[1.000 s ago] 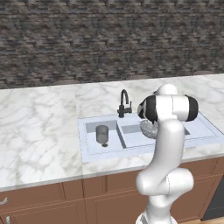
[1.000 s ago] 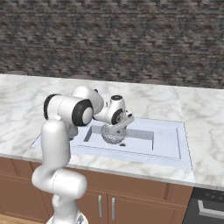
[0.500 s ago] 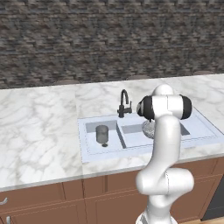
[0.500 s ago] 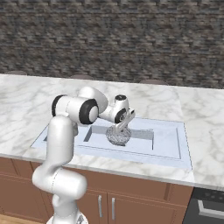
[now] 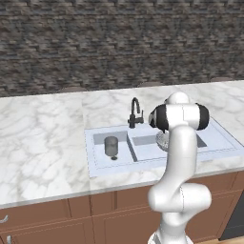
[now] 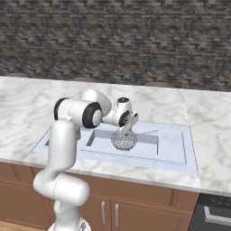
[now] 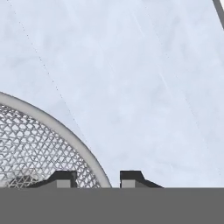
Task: Place the glass cup in the left basin and the strainer in the right basin of the sink.
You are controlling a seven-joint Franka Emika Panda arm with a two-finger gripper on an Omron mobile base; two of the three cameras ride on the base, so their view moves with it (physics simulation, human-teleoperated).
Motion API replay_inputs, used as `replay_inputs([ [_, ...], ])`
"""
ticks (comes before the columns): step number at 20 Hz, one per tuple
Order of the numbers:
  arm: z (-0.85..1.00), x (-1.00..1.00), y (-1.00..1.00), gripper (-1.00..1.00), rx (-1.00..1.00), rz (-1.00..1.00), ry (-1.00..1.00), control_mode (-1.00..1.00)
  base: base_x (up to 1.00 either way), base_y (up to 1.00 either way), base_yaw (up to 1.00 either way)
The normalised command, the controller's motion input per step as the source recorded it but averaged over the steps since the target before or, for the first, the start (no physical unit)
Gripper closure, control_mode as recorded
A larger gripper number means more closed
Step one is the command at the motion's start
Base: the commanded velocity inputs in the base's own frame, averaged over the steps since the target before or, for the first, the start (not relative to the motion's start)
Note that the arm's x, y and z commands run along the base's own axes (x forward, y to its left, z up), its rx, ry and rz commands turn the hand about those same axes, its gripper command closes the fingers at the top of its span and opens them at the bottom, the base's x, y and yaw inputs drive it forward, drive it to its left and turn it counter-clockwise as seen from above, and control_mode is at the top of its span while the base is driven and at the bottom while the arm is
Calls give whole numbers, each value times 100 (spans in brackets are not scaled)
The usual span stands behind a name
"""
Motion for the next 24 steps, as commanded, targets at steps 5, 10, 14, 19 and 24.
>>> replay_inputs([
  [5, -6, 0, 10, -100, 0, 0, 0, -100, 0, 0, 0],
  [10, 0, 0, 0, -100, 0, 0, 1, -100, 0, 0, 0],
  [14, 31, 2, -6, -100, -5, -6, 16, -100, 0, 0, 0],
  [19, 24, 0, -33, -100, 1, -26, 29, -100, 0, 0, 0],
  [24, 7, -1, -26, -100, 2, -28, 38, -100, 0, 0, 0],
])
